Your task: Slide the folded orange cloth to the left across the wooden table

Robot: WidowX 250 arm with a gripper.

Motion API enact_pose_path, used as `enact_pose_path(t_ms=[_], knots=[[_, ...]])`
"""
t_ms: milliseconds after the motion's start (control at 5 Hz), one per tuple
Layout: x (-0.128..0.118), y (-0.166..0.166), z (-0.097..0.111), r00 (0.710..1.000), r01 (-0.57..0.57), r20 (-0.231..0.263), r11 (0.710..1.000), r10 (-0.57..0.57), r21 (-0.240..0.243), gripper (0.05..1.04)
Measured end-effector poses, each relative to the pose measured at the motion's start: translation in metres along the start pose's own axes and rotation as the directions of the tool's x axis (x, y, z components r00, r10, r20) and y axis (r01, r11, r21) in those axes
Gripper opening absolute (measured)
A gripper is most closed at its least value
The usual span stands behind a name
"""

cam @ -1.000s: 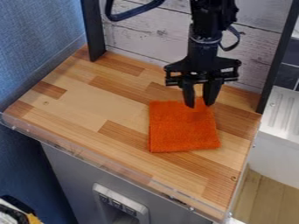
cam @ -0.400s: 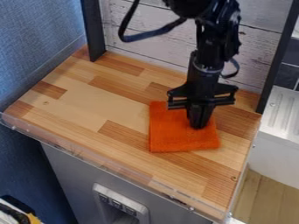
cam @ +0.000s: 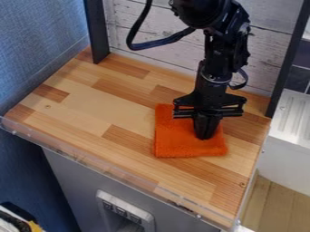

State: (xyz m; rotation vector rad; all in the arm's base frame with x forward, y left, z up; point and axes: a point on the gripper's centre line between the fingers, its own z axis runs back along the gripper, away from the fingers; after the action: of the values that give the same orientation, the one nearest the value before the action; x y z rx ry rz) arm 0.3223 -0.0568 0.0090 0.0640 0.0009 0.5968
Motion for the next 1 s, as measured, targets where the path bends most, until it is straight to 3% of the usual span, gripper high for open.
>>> enact_pose_path(t_ms=[200, 600, 1000], knots=[[0.005, 0.015, -0.003, 0.995, 0.101, -0.024, 0.995, -0.101, -0.001, 0.063], [0.014, 0.056, -0.006, 0.949, 0.308, -0.05, 0.95, -0.31, -0.054, 0.063], [0.021, 0.092, -0.009, 0.891, 0.45, -0.019, 0.889, -0.453, -0.087, 0.063]])
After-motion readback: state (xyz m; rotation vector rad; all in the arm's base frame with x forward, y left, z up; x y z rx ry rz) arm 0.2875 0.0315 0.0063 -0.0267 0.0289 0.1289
